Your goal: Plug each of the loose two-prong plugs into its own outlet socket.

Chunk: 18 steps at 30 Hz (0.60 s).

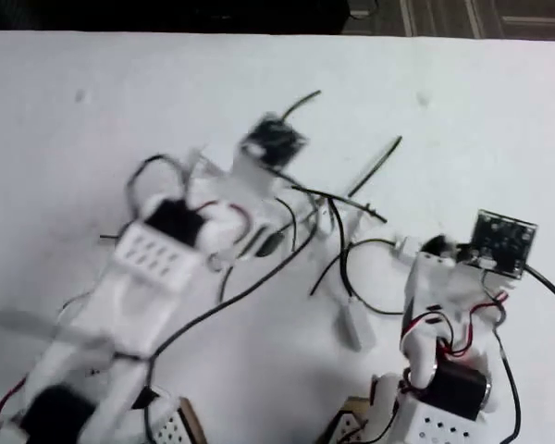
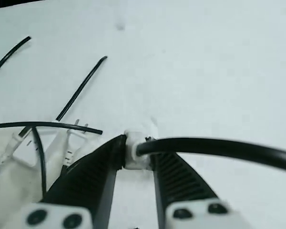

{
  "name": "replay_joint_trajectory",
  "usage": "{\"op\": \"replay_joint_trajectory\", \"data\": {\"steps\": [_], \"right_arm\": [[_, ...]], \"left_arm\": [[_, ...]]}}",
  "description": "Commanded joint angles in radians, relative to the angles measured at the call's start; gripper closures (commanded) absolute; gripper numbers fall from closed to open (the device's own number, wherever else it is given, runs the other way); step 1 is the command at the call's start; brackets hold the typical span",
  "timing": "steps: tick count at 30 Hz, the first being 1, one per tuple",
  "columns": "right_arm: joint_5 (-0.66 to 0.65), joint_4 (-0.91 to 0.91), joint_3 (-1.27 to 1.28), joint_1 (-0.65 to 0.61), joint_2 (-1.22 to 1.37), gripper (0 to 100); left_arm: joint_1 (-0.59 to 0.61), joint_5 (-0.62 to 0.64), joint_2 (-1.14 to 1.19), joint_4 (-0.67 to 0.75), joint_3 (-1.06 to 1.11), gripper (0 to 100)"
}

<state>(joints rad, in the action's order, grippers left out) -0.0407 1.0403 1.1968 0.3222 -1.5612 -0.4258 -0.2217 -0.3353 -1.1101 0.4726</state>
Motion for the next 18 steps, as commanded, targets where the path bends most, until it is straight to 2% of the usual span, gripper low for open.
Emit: {"op": "replay_joint_trajectory", "data": {"steps": [1,6,13,18], "right_arm": [[-0.002,-0.056,-0.002,0.068,-0.005,98.2],[-0.002,-0.058,-0.003,0.082,-0.015,98.1],[-0.002,-0.058,-0.003,0.084,-0.015,98.1],[-0.002,-0.059,-0.003,0.077,-0.015,98.1]], "left_arm": [[-0.059,-0.006,0.173,0.057,-0.092,75],[-0.127,0.005,0.328,0.083,-0.189,75],[-0.225,0.261,0.377,0.083,-0.304,74],[-0.286,0.296,0.438,0.150,-0.304,75]]}}
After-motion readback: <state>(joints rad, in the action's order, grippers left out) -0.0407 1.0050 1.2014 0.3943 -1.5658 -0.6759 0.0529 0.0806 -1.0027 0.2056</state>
